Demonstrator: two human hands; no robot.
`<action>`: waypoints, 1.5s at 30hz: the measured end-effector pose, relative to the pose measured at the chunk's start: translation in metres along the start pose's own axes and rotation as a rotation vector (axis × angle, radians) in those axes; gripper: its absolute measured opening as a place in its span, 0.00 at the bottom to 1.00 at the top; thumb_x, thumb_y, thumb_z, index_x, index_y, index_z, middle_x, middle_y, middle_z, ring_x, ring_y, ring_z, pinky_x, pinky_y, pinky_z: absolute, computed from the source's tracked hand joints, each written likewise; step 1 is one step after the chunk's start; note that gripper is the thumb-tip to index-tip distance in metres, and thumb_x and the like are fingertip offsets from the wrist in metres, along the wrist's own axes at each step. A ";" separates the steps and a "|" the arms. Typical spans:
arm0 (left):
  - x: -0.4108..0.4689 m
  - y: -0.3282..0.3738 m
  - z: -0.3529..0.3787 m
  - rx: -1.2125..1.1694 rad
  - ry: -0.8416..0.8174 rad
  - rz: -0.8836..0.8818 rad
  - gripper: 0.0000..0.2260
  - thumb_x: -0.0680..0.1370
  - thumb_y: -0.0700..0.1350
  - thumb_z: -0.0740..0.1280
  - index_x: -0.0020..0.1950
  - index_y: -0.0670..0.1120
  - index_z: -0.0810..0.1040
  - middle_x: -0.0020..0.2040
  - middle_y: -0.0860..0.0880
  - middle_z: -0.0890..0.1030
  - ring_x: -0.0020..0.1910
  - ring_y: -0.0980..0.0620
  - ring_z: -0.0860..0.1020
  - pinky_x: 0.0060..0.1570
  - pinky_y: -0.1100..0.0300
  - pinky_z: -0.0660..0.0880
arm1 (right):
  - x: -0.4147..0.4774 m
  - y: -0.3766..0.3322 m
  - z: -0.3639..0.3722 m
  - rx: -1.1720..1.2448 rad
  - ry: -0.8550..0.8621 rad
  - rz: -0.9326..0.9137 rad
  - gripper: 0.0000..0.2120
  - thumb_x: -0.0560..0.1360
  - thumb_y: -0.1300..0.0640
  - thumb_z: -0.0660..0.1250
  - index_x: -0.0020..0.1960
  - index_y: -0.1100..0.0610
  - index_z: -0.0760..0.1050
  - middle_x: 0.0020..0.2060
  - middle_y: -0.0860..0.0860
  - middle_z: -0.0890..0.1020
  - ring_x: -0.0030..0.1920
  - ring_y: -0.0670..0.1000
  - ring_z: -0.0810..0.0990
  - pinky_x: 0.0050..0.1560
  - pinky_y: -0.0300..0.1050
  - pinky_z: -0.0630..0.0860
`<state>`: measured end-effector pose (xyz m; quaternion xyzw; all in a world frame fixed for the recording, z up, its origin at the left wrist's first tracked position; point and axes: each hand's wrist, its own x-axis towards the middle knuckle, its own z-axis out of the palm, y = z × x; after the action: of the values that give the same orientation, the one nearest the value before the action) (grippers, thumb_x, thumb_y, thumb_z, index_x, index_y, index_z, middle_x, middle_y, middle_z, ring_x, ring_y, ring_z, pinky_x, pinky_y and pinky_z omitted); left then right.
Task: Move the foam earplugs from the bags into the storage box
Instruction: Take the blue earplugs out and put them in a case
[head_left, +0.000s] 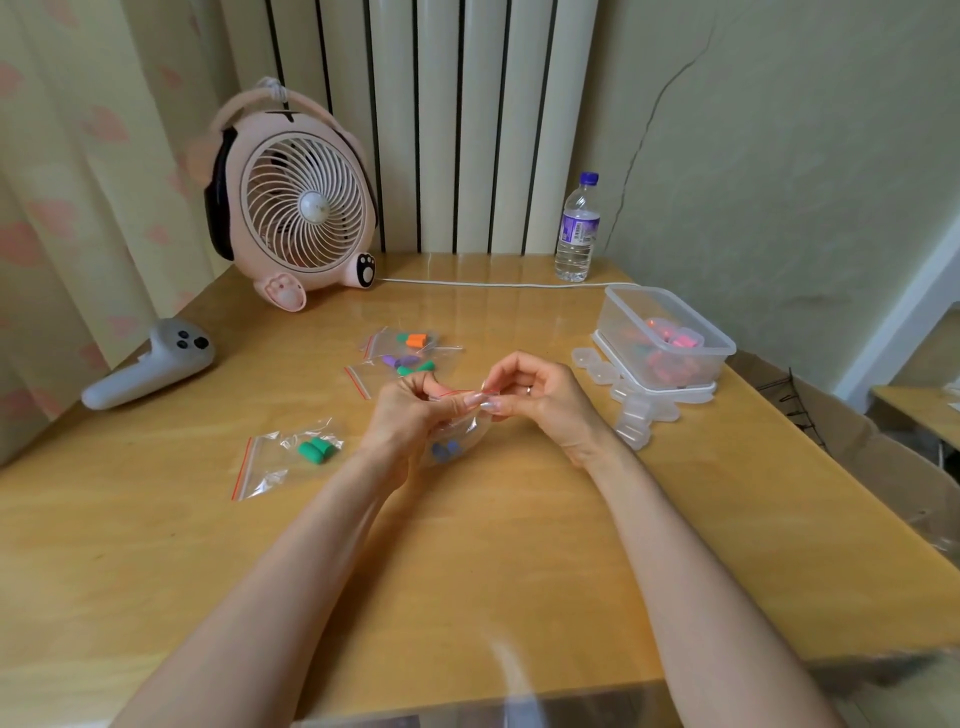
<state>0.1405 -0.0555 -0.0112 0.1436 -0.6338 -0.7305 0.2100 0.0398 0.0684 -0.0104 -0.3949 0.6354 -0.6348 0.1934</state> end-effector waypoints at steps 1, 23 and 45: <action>-0.001 0.000 0.001 0.002 0.001 0.002 0.14 0.70 0.28 0.69 0.31 0.41 0.67 0.23 0.51 0.78 0.21 0.60 0.76 0.22 0.70 0.69 | 0.000 0.000 0.000 -0.006 -0.016 0.006 0.13 0.68 0.77 0.67 0.41 0.59 0.75 0.36 0.53 0.78 0.35 0.43 0.78 0.38 0.37 0.77; 0.014 -0.013 -0.010 0.453 -0.054 0.290 0.05 0.72 0.37 0.72 0.42 0.44 0.76 0.36 0.48 0.77 0.35 0.54 0.73 0.37 0.65 0.71 | 0.002 0.007 -0.002 -0.221 0.072 0.042 0.08 0.69 0.70 0.70 0.42 0.58 0.82 0.36 0.51 0.78 0.41 0.48 0.75 0.47 0.44 0.73; 0.020 -0.018 -0.018 0.624 0.186 0.280 0.09 0.77 0.44 0.67 0.38 0.49 0.69 0.38 0.48 0.79 0.40 0.44 0.78 0.45 0.48 0.74 | 0.001 0.007 -0.009 -0.141 0.078 0.283 0.17 0.74 0.67 0.66 0.61 0.60 0.70 0.36 0.54 0.79 0.33 0.50 0.79 0.40 0.45 0.78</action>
<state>0.1294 -0.0789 -0.0309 0.1784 -0.8182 -0.4494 0.3110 0.0309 0.0728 -0.0160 -0.2890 0.7347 -0.5699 0.2279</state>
